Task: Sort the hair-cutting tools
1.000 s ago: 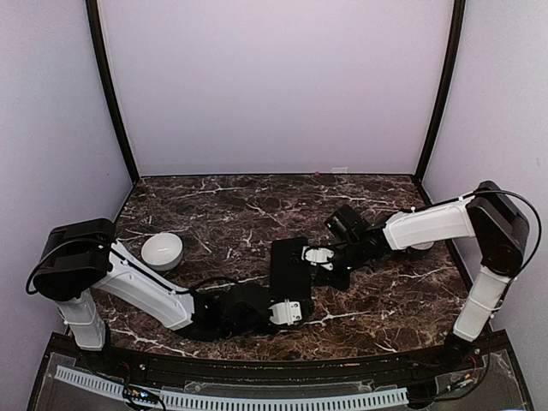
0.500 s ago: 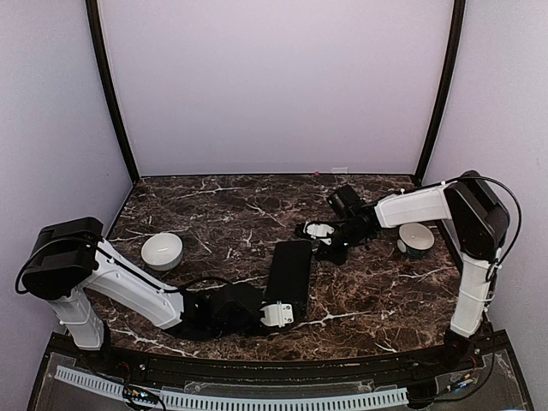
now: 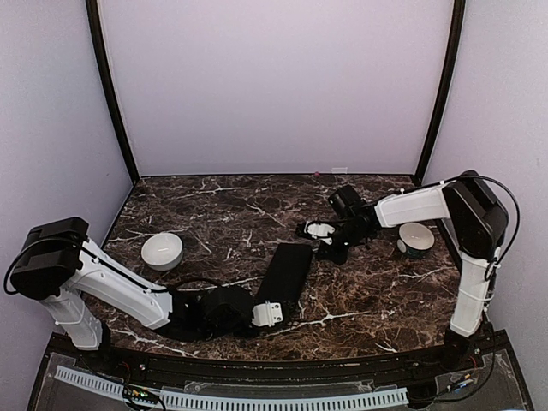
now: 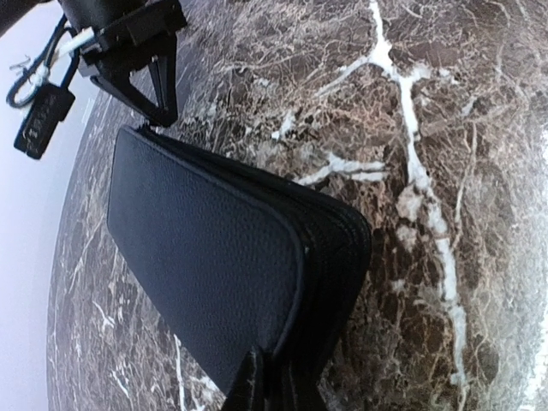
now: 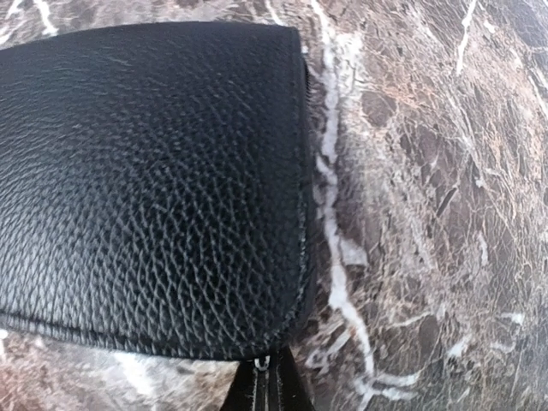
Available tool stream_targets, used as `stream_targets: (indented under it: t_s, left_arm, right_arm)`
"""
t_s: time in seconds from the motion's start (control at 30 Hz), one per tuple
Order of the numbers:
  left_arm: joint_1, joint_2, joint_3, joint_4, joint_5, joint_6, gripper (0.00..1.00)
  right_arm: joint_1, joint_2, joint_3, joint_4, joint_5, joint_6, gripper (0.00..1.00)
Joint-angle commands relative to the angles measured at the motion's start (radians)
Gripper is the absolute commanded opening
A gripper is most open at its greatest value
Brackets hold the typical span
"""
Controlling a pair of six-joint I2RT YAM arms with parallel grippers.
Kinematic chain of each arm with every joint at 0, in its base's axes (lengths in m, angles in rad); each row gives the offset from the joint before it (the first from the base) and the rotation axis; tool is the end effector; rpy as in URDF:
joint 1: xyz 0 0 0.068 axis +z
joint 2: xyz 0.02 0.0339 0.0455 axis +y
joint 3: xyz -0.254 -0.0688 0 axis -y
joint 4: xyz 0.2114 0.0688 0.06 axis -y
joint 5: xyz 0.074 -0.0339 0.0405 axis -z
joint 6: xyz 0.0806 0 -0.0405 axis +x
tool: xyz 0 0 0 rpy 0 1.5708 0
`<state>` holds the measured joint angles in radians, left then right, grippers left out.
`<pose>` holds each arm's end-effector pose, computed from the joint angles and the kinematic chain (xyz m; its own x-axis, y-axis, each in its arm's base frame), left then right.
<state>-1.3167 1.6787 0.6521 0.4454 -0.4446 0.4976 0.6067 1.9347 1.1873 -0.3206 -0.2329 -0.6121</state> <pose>0.1167 -0.3115 0.1356 0.2527 0.7414 -0.6217 0.7543 0.2515 0.6064 0.3013 0.2318 0.1176 -0.2179 -0.8318 -0.5106 -0.9424 0.3153 -0.1114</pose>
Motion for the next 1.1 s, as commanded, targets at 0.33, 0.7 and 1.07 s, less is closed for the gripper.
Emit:
stream_targets:
  t_s: [0.33,0.7,1.07]
  left_arm:
    - [-0.011,-0.176,0.033,-0.315,-0.079,-0.398,0.3]
    - [-0.027,-0.119,0.093,-0.149,0.018,-0.306,0.38]
    - [-0.043,0.114,0.219,-0.056,-0.041,-0.146,0.39]
  right_arm:
    - [0.052,-0.193,-0.191,-0.1,0.053,0.025,0.0]
    - [0.245,-0.249,-0.208,-0.195,-0.074,0.107,0.0]
    - [0.26,-0.235,-0.217,-0.212,-0.097,0.093,0.0]
